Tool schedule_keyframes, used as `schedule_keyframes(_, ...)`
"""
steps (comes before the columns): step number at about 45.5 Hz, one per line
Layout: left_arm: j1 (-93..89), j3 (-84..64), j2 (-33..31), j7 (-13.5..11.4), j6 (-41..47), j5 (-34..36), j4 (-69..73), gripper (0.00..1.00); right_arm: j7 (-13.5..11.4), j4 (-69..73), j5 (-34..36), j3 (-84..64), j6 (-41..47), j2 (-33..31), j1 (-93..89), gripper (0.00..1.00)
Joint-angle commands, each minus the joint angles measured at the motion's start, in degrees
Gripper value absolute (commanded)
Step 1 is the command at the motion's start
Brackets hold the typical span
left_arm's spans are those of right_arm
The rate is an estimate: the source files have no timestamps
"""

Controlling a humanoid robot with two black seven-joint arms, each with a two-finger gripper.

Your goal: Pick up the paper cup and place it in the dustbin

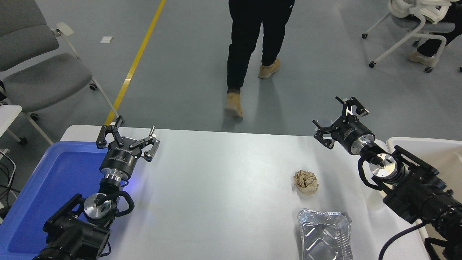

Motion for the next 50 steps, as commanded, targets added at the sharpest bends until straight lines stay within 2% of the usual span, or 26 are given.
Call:
schedule_keyframes(1, 0.0, 0.0, 0.0, 0.0, 0.0, 0.0, 0.0, 0.99, -0.2, 5.6, -8.1, -5.6, -1.0, -8.2, 6.3, 1.0)
schedule_keyframes(11, 0.0, 0.0, 0.0, 0.0, 0.0, 0.0, 0.0, 0.99, -0.3, 19.6, -17.7, -19.5, -1.2, -20.7, 15.6, 1.0)
schedule_keyframes(18, 0.0, 0.0, 0.0, 0.0, 0.1, 0.0, 0.0, 0.99, -0.2, 28.6, -18.3, -37.5, -1.2, -26.7, 29.1, 1.0)
schedule_keyframes(23, 0.0, 0.0, 0.0, 0.0, 0.0, 0.0, 0.0, 0.99, 0.0, 33.7, -18.3, -51.8, -1.0, -28.6, 40.9, 1.0)
schedule_keyframes(30, 0.0, 0.1, 0.0, 0.0, 0.0, 0.0, 0.0, 0.99, 0.2, 40.4, -18.5, -75.4, -0.4, -27.4, 59.1, 1.0)
schedule_keyframes(38, 0.0, 0.1, 0.1, 0.0, 0.0, 0.0, 0.0, 0.99, 1.0, 51.1, -20.3, -94.3, -0.3, -20.7, 74.8, 1.0)
schedule_keyframes(43, 0.0, 0.0, 0.1, 0.0, 0.0, 0.0, 0.0, 0.99, 3.0, 58.0, -23.9, -100.1, -0.4, -16.2, 82.1, 1.0)
schedule_keyframes(50, 0.0, 0.0, 0.1, 0.0, 0.0, 0.0, 0.0, 0.99, 3.2, 63.9, -32.1, -103.7, -0.3, -11.5, 86.2, 1.0)
